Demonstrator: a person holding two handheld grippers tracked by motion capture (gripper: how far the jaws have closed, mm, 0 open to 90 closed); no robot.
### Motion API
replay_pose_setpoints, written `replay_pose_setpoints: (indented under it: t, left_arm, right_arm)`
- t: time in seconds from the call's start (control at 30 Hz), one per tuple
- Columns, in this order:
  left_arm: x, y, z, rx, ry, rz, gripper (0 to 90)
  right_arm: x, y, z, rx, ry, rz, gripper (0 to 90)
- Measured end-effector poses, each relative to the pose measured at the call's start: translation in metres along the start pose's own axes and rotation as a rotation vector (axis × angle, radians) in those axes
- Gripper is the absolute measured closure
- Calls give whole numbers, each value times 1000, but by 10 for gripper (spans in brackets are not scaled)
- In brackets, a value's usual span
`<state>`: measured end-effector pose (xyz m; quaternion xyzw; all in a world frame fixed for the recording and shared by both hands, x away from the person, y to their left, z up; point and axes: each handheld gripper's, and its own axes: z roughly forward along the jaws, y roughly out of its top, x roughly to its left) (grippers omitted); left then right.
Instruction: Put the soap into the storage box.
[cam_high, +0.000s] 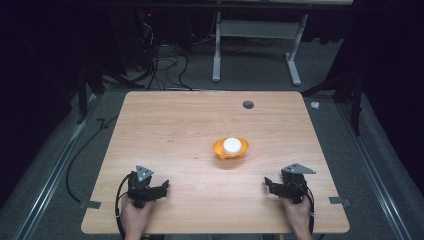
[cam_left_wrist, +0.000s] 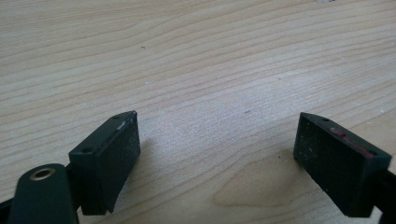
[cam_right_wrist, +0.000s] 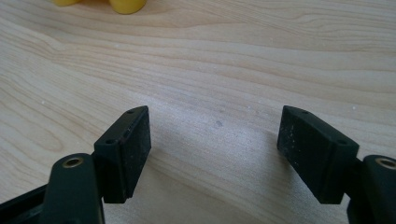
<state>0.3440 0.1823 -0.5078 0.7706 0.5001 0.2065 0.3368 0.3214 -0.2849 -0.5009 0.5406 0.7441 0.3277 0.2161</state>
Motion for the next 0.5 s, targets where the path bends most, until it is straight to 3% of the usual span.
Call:
replay_pose_setpoints:
  t: [0.1,0.5]
  left_arm:
    - [0,0,0,0,-1,0,149]
    - [0,0,0,-2,-1,-1,150]
  right_arm:
    - [4,0,2,7,-28,-36,244]
    - [5,0,2,8,-23,-39,242]
